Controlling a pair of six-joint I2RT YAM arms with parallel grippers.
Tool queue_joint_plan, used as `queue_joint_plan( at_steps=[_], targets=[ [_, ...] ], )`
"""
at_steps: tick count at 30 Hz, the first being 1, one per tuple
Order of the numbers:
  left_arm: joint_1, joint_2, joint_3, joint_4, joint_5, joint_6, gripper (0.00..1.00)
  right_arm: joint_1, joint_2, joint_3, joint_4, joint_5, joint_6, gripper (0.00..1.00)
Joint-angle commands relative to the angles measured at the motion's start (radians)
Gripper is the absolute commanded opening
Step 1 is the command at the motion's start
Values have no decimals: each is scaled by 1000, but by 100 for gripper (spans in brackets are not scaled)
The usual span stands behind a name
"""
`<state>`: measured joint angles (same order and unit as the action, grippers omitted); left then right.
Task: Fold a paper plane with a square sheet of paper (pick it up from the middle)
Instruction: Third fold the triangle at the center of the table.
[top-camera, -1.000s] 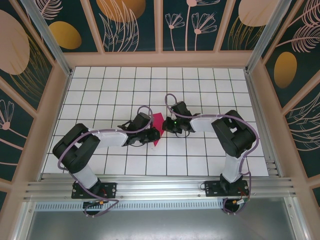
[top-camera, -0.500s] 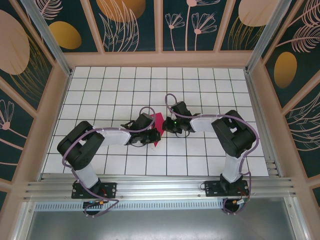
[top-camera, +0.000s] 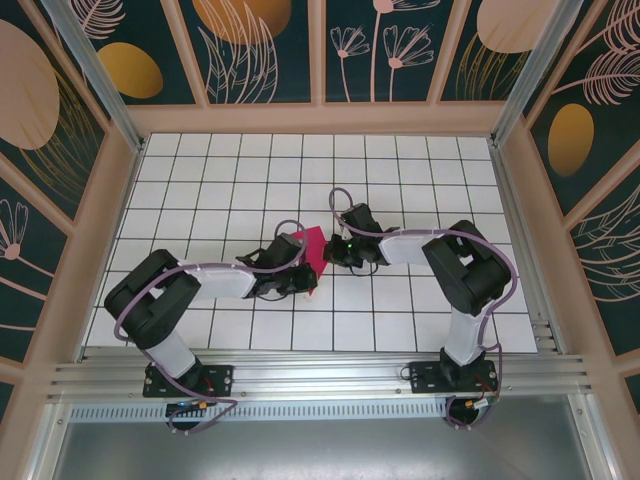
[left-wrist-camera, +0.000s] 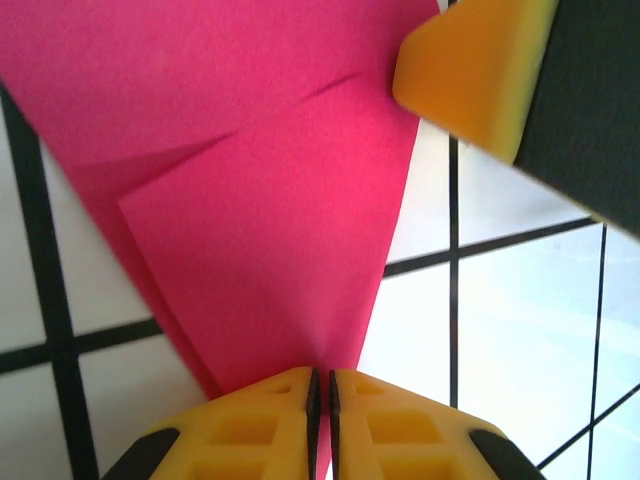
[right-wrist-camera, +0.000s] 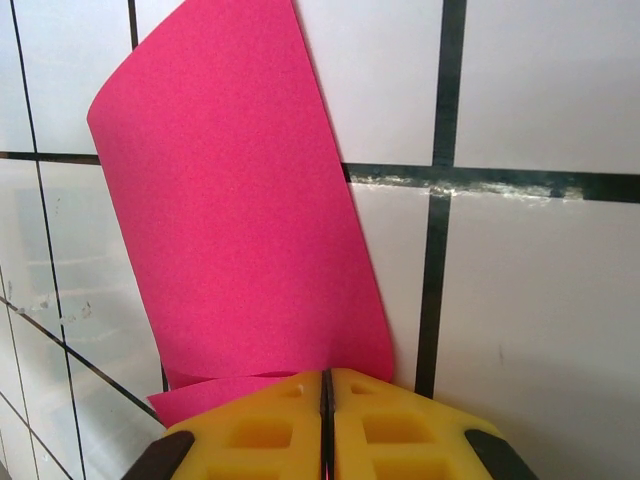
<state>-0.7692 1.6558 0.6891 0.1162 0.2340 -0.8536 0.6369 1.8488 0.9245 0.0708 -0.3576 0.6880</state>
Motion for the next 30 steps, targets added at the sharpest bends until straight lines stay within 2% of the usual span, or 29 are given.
queue_joint_plan(
  at_steps=[1, 5, 11, 15, 23, 30],
  targets=[
    [-18, -34, -38, -87, 2, -5, 15, 7, 40, -28, -33, 22, 12, 10],
    [-19, -53, -45, -78, -20, -15, 15, 4, 17, -20, -28, 13, -8, 10],
    [-18, -18, -36, -87, -62, -24, 11, 4, -101, 18, -43, -16, -66, 10],
    [-19, -19, -35, -89, -71, -27, 10, 13, -144, 9, -36, -72, -73, 9],
    [-18, -24, -21, -91, -76, -30, 9, 44, -80, 2, -30, -72, -47, 3],
    [-19, -40, -11, -83, -70, -42, 9, 49, -13, 19, -17, -84, -42, 2]
  ],
)
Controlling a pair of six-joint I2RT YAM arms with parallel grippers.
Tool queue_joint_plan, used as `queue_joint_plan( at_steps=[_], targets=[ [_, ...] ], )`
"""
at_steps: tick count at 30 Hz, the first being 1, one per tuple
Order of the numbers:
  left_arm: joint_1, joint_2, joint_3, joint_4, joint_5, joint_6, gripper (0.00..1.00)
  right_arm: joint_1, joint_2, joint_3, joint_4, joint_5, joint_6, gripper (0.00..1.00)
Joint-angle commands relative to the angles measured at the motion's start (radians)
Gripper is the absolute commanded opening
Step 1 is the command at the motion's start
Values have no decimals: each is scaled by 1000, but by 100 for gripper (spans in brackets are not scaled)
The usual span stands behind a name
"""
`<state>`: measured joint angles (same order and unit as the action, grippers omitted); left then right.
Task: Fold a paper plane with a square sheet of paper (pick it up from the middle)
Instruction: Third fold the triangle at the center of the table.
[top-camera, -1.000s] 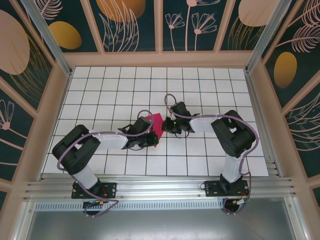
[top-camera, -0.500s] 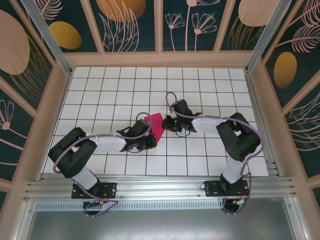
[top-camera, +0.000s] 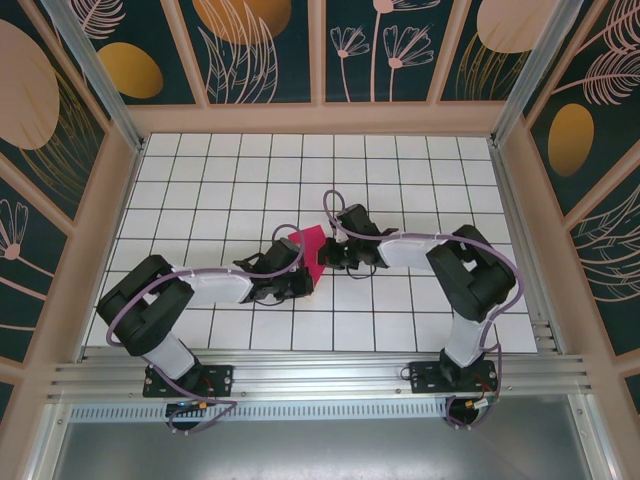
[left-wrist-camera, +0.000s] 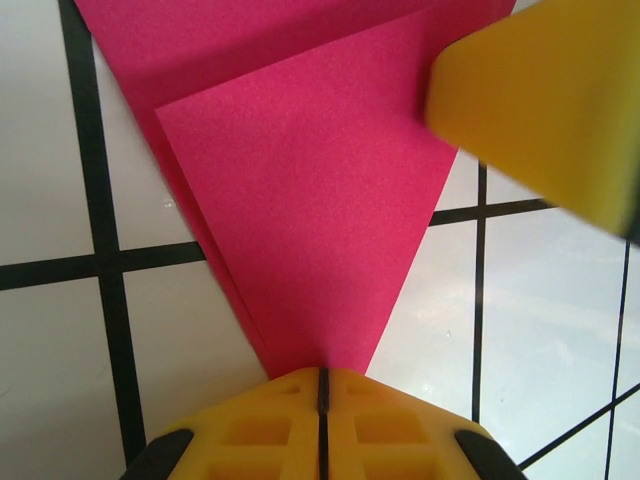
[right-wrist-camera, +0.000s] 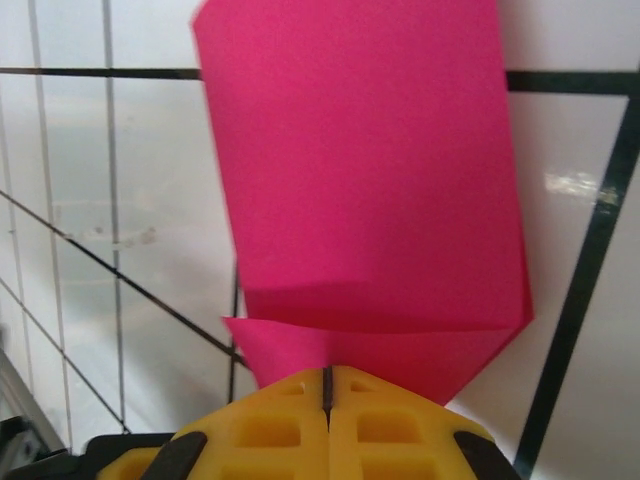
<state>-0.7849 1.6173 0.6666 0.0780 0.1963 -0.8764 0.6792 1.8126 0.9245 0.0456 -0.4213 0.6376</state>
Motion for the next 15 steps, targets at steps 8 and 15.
queue_joint_plan(
  at_steps=[8, 15],
  targets=[
    [-3, -52, 21, 59, 17, -48, 13, 7, 57, -7, 6, 15, 15, 2],
    [-3, 1, 56, 68, 39, -46, 15, 6, 67, -18, 8, 31, 26, 3]
  ],
)
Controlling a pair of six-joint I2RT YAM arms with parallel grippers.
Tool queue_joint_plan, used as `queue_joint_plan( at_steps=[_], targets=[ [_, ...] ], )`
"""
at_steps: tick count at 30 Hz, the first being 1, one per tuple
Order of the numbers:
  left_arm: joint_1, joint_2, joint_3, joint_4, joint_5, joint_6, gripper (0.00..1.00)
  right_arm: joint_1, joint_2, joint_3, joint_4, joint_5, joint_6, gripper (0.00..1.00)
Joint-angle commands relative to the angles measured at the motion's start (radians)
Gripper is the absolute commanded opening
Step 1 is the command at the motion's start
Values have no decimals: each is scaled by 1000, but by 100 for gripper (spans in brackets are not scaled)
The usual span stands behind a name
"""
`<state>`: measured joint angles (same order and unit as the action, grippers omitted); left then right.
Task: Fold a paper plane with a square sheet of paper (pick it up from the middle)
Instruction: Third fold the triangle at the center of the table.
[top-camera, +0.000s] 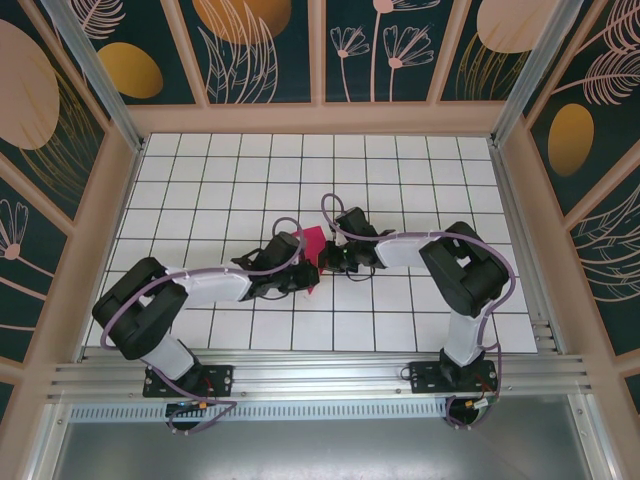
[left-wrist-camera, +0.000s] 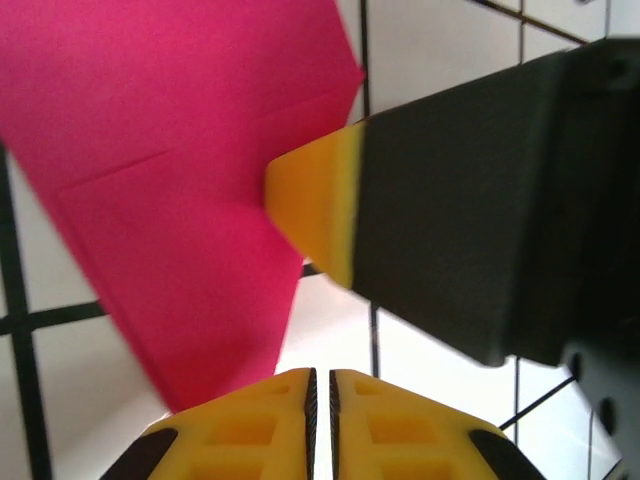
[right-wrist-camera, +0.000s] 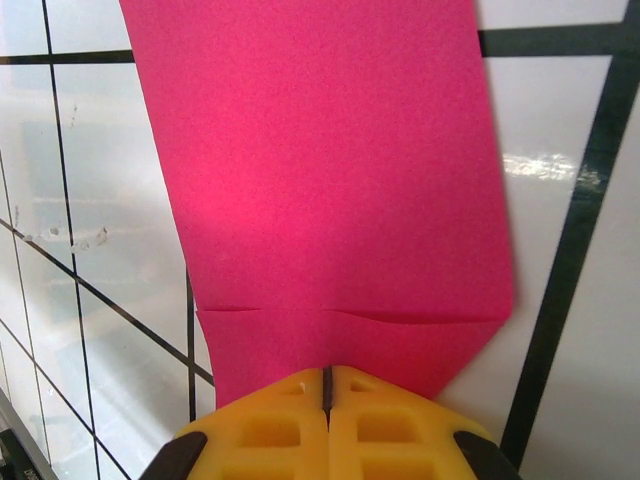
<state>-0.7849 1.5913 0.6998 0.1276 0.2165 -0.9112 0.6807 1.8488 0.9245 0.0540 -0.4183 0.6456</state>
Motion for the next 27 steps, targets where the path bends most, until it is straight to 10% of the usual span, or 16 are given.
queue_joint_plan(
  at_steps=[1, 27],
  targets=[
    [-4, 38, 23, 11, 16, -12, 15, 5, 32, -17, 0, 28, 20, 3],
    [-69, 37, -81, -115, 4, -12, 13, 0, 59, -14, -15, 43, 37, 4]
  ],
)
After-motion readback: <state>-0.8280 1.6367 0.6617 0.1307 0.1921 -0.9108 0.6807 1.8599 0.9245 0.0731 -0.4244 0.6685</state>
